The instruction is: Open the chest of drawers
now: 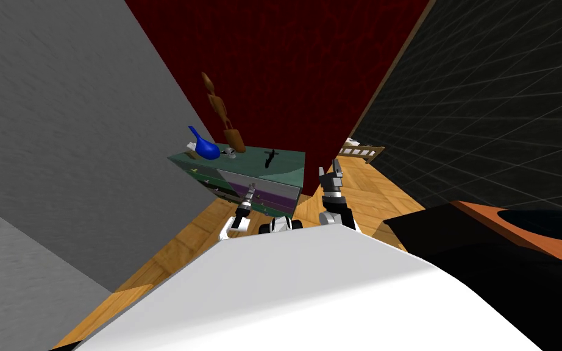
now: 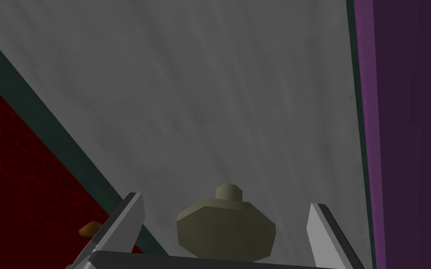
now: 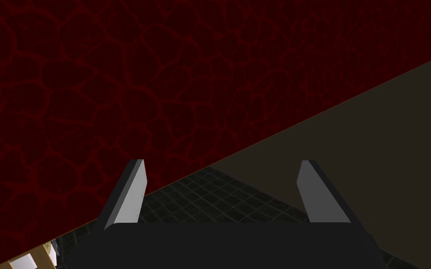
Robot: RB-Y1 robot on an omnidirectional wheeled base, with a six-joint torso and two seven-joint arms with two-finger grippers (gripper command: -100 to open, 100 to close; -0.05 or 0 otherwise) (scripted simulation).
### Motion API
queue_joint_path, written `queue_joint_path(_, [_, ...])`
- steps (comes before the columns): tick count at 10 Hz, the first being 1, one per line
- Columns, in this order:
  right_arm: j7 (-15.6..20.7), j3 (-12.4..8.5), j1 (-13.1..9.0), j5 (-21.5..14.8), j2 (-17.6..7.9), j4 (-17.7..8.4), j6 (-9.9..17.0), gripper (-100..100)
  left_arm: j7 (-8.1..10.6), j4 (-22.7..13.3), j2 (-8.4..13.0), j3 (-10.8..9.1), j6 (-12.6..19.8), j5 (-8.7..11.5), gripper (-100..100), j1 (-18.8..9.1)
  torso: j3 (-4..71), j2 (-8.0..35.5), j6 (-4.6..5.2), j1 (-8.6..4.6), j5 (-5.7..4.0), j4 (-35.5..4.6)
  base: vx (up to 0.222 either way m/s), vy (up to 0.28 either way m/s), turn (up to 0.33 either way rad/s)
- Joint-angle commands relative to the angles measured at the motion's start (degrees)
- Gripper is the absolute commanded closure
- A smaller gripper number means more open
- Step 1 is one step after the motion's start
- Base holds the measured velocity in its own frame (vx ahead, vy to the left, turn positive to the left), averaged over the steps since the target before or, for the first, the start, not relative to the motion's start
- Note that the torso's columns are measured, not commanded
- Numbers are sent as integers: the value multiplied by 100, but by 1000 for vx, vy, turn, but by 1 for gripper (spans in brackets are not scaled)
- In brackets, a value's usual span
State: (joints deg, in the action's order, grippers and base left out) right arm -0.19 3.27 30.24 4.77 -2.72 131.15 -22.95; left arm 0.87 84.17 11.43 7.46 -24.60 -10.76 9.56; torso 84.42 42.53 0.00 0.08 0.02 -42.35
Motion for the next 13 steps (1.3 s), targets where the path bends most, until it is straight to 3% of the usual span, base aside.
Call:
queue_joint_path(1, [0, 0, 0, 0, 0, 0, 0, 0, -30, -102, -34, 12, -145, -1, 100, 57, 0, -1, -1, 0, 1, 0, -47, 16, 40])
queue_joint_path(6, [0, 0, -2, 0, 0, -1, 0, 0, 128, 269, 165, 77, 96, -1, 100, 170, -2, 6, -5, -7, -5, -6, -125, 42, 18])
queue_joint_path(7, [0, -1, -3, 0, 0, -1, 1, 0, 101, 178, 137, 66, 58, -1, 100, 143, 0, 4, -4, -6, -7, -9, -90, 37, 3])
queue_joint_path(13, [0, 0, -1, 0, 0, -1, 0, 0, 196, 407, 274, 168, 35, -18, 100, 405, 22, -40, -2, -17, -9, -5, -131, 69, 25])
